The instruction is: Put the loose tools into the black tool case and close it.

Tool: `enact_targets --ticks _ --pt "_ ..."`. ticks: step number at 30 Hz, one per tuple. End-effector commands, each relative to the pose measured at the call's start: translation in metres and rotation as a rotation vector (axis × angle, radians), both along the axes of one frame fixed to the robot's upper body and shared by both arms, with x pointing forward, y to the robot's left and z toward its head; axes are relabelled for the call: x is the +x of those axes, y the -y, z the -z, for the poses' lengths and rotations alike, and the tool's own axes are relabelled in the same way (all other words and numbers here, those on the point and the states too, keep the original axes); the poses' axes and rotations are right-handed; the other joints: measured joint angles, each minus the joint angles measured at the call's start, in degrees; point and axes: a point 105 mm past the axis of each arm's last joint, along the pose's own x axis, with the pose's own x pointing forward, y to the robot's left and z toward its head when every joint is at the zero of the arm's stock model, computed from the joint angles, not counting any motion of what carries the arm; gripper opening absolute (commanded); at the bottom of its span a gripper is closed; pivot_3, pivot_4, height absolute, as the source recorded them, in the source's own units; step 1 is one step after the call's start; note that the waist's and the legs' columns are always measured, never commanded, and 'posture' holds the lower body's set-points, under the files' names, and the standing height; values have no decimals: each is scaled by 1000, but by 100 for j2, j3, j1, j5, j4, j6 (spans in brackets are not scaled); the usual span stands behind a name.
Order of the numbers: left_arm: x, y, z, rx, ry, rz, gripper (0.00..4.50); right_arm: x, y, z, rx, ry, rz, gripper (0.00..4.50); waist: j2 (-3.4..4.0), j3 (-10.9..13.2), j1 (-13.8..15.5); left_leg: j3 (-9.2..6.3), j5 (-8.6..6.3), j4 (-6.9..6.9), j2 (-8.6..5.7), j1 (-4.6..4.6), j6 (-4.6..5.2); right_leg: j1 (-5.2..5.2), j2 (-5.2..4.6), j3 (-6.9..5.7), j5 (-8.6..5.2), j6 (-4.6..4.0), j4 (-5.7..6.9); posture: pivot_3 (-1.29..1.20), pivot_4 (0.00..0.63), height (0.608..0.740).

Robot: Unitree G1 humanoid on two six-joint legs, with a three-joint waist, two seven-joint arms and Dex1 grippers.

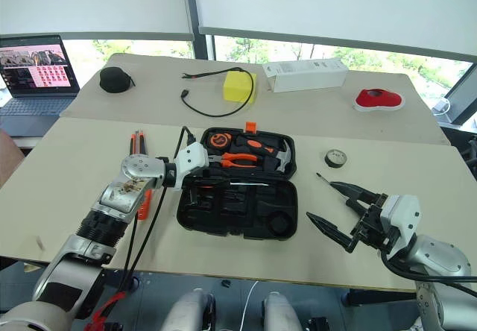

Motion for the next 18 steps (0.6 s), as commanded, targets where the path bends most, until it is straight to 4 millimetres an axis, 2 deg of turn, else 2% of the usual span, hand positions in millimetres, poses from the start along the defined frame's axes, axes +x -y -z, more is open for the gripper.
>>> enact_targets --ticks 1,4,8,10,12,15,18 --pt "1 3 10 40 -33 -21 50 -2 -2 -10 11 38 4 4500 0 0 5 0 0 0 0 0 0 1 0 0 0 0 0 0 150 740" --pt "1 1 23 62 -91 -51 50 -4 -3 -10 15 36 7 4500 1 -1 9 0 0 2 -1 3 0 4 0 0 0 0 1 0 150 740" --pt "-6 5 30 57 -135 -29 50 -4 -3 -10 20 34 12 4500 12 -7 3 0 0 2 -1 15 0 17 0 0 -1 1 2 0 150 740" --pt "-7 6 28 42 -120 -16 50 -4 -4 -10 23 35 17 4500 20 -12 3 0 0 1 -1 26 0 29 0 0 -1 1 0 0 150 740" --pt "-6 6 14 -41 -65 -5 50 -4 -1 -11 22 42 38 4500 21 -13 0 0 -2 -2 0 43 0 45 0 0 -3 3 -4 0 150 740" --pt "-7 2 -12 -202 -1 5 741 -6 7 -12 21 47 73 4500 21 -13 -3 0 -3 -3 1 42 2 46 -2 0 -3 3 -9 0 150 740" --pt "-20 -29 -43 -381 49 41 1953 -16 32 -7 -22 43 164 4500 21 -12 0 0 -3 -1 1 30 3 36 -3 -1 -2 3 -9 0 150 740"
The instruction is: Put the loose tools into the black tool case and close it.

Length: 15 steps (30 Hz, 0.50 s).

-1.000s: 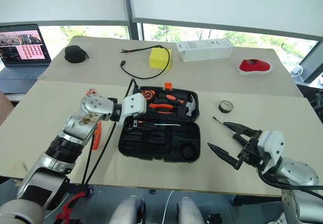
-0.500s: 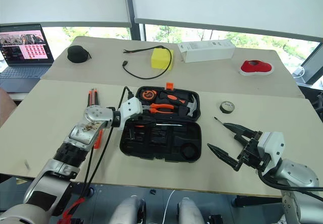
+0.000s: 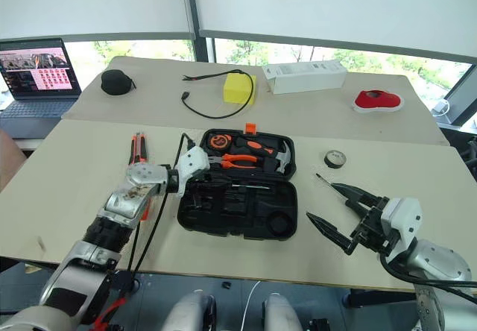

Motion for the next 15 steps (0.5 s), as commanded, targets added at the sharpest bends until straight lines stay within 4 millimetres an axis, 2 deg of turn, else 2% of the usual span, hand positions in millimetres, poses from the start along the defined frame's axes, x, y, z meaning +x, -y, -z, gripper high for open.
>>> enact_targets --ticks 1,4,7,10,15 --pt "-22 -38 -49 -184 120 85 2264 -15 37 -5 -55 51 141 4500 0 0 -3 -1 0 0 1 -5 0 -3 0 -2 0 0 0 0 150 740" --pt "-52 -62 -44 -168 137 178 3327 -31 66 8 -95 34 261 4500 7 -4 -48 2 -1 -14 6 -2 -1 -9 1 -3 -3 -6 -1 0 150 740" --pt "-71 -88 -41 -186 95 133 4350 -58 96 32 -112 -47 390 4500 18 -7 -59 8 -1 -40 5 37 -1 29 -7 -3 -5 -8 -31 0 150 740" --pt "-84 -108 -38 -195 84 75 4447 -84 114 53 -128 -129 466 4500 20 -6 -48 7 -1 -42 9 42 0 35 -18 -5 -8 -4 -35 0 150 740" --pt "-95 -127 -41 -239 164 20 4447 -100 126 64 -133 -180 523 4500 28 -8 -62 -15 -2 -43 20 47 -1 35 -25 2 -33 -34 -36 0 150 740"
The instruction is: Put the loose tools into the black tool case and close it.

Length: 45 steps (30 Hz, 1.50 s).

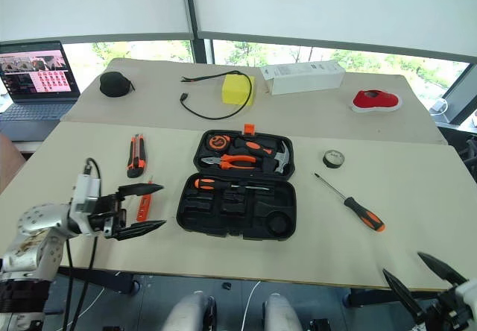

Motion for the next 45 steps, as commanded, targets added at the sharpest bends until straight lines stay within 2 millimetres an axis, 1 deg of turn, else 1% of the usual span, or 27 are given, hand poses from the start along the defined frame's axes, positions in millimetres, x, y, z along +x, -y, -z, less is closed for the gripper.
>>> enact_targets --ticks 1,2,4,7,9,11,12,15,17,20,21,22,24,25,29,30,31,33,35,37,39,40,42,45 --pt "-8 -7 -15 -39 95 -7 4447 -1 9 -13 -48 40 9 4500 11 -7 -16 -1 0 0 -1 1 0 1 -1 4 -5 -9 0 0 150 740" --pt "-8 -7 -15 -42 93 -11 4447 1 9 -14 -45 37 2 4500 17 -10 -26 1 0 0 -1 4 0 1 -1 7 -6 -10 0 0 150 740" --pt "-9 -2 -17 -60 87 3 4447 19 8 -20 -44 -14 -16 4500 26 -15 -58 3 0 -2 -1 6 0 1 0 10 -6 -9 0 0 150 740" --pt "-15 14 -20 -89 61 76 4447 59 13 -38 -78 -93 -13 4500 29 -14 -107 12 0 -3 -2 6 1 -2 -1 24 -2 -8 0 0 150 740" --pt "-21 24 -19 -104 27 132 4447 78 5 -43 -121 -156 -88 4500 29 -14 -122 15 0 -2 -2 13 1 0 1 27 7 -1 0 0 150 740" --pt "-26 32 -19 -111 9 170 4447 89 -1 -44 -161 -211 -135 4500 31 -15 -100 16 0 -4 -11 18 1 1 7 26 16 17 0 0 150 740" --pt "-30 40 -17 -102 3 206 4447 98 -3 -43 -184 -250 -158 4500 29 -14 -71 16 0 -9 -11 17 1 1 13 24 16 21 0 0 150 740" --pt "-42 56 -12 -72 12 286 4447 117 -7 -37 -231 -355 -195 4500 29 -14 -36 27 0 -18 -11 7 1 -4 20 9 10 20 -2 0 150 740" --pt "-45 61 -12 -68 22 308 4447 124 -7 -32 -248 -397 -198 4500 29 -14 -21 29 0 -20 -15 -8 1 -15 17 10 9 22 -5 0 150 740" --pt "-46 67 -13 -70 22 328 4447 134 -5 -19 -248 -461 -194 4500 27 -13 -6 30 -1 -20 -18 -16 3 -18 15 9 10 26 -14 0 150 740" --pt "-47 67 -13 -68 22 333 4500 136 -5 -17 -254 -470 -199 3991 27 -13 -8 30 -1 -20 -18 -17 4 -18 15 9 11 27 -16 0 150 740" --pt "-47 68 -14 -65 21 336 4500 139 -3 -12 -263 -480 -189 3880 27 -13 -7 30 -1 -20 -19 -17 4 -18 15 10 11 28 -17 0 150 740" --pt "-47 68 -14 -60 19 340 4500 143 -4 -5 -265 -503 -203 3124 25 -13 -32 33 -1 -20 -18 -11 4 -14 15 11 11 29 -18 0 150 740" --pt "-47 68 -14 -59 20 340 4500 144 -5 -3 -263 -505 -213 2938 22 -13 -44 32 -1 -20 -18 -9 4 -9 16 10 12 30 -18 0 150 740" --pt "-46 67 -16 -54 21 336 4500 152 -8 -6 -267 -440 -241 1464 2 -16 -73 32 -1 -20 -16 -1 4 -2 17 10 13 30 -20 0 150 740" --pt "-47 66 -16 -52 20 333 4500 153 -8 -10 -265 -418 -242 1184 2 -16 -75 32 -1 -20 -15 -1 4 -2 17 10 13 31 -20 0 150 740" --pt "-47 66 -16 -51 20 330 4500 154 -8 -14 -267 -393 -249 1005 2 -16 -79 32 -1 -19 -16 -1 4 -2 16 11 14 32 -20 0 150 740" --pt "-46 64 -16 -53 22 316 4500 153 -9 -24 -271 -352 -270 1011 3 -16 -81 32 -1 -19 -16 -1 4 -3 16 12 14 33 -20 0 150 740" --pt "-44 62 -16 -57 27 293 4500 152 -12 -40 -304 -283 -318 1011 10 -13 -76 32 -1 -19 -16 -3 4 -6 16 12 14 33 -20 0 150 740" --pt "-41 58 -16 -67 28 253 4500 152 -24 -67 -309 -172 -393 1011 19 -7 -76 33 -1 -19 -16 -7 4 -8 15 13 14 34 -19 0 150 740" --pt "-37 51 -16 -80 29 202 4500 152 -43 -93 -277 -91 -473 1011 33 -2 -92 31 -1 -19 -16 -9 4 -13 15 15 14 34 -18 0 150 740" --pt "-36 48 -16 -82 30 175 4500 151 -57 -104 -269 -69 -538 1011 37 -3 -108 28 -1 -20 -13 -8 4 -16 16 21 14 34 -17 0 150 740" --pt "-35 40 -14 -77 20 135 4500 145 -85 -114 -258 -105 -663 1011 42 0 -142 17 -1 -21 -11 -5 4 -17 20 25 15 34 -13 0 150 740" --pt "-35 31 -10 -72 6 82 4500 142 -128 -118 -251 -174 -804 1011 37 3 -145 9 -1 -25 -6 -2 4 -19 21 21 14 32 -10 0 150 740"
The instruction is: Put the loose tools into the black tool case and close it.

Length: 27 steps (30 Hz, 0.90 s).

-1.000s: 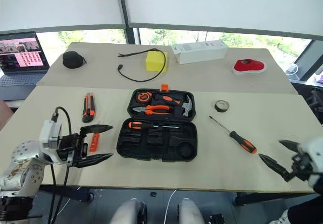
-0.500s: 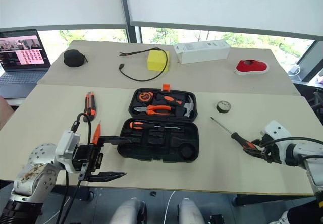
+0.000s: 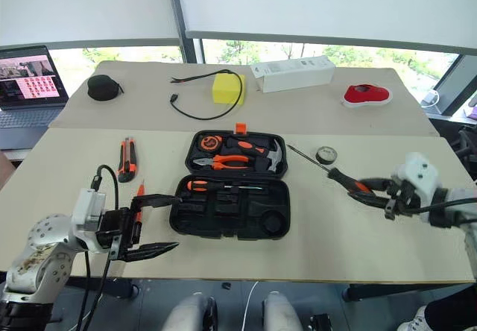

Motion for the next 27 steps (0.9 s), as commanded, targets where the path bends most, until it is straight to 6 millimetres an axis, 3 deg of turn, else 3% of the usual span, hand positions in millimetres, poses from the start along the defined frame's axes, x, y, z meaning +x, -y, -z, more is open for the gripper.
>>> enact_targets --ticks 1,7,10,17,27 --pt "0 -14 -2 8 24 -73 4500 -3 -56 -7 -1 -92 -153 1011 -13 4 -7 -1 0 0 3 0 0 -2 0 0 0 -1 0 0 150 740" --pt "-5 -23 6 9 15 -145 4500 22 -112 21 -161 -160 -196 1011 -23 8 54 8 0 0 0 -44 0 -61 -18 1 3 -7 7 0 150 740" --pt "-8 -25 8 10 14 -167 4500 29 -124 31 -223 -168 -218 1011 -23 8 111 5 1 1 -6 -71 1 -86 -19 -3 5 -4 11 0 150 740" --pt "-11 -26 11 11 19 -198 4500 42 -123 42 -339 -158 -200 1011 -25 7 121 8 -3 6 -12 -133 6 -152 -18 -7 10 -5 20 0 150 740" --pt "-9 -28 12 21 26 -211 4500 48 -125 44 -432 -138 -278 1011 -24 7 65 11 -2 6 -7 -125 6 -151 -11 -7 14 -11 25 0 150 740"
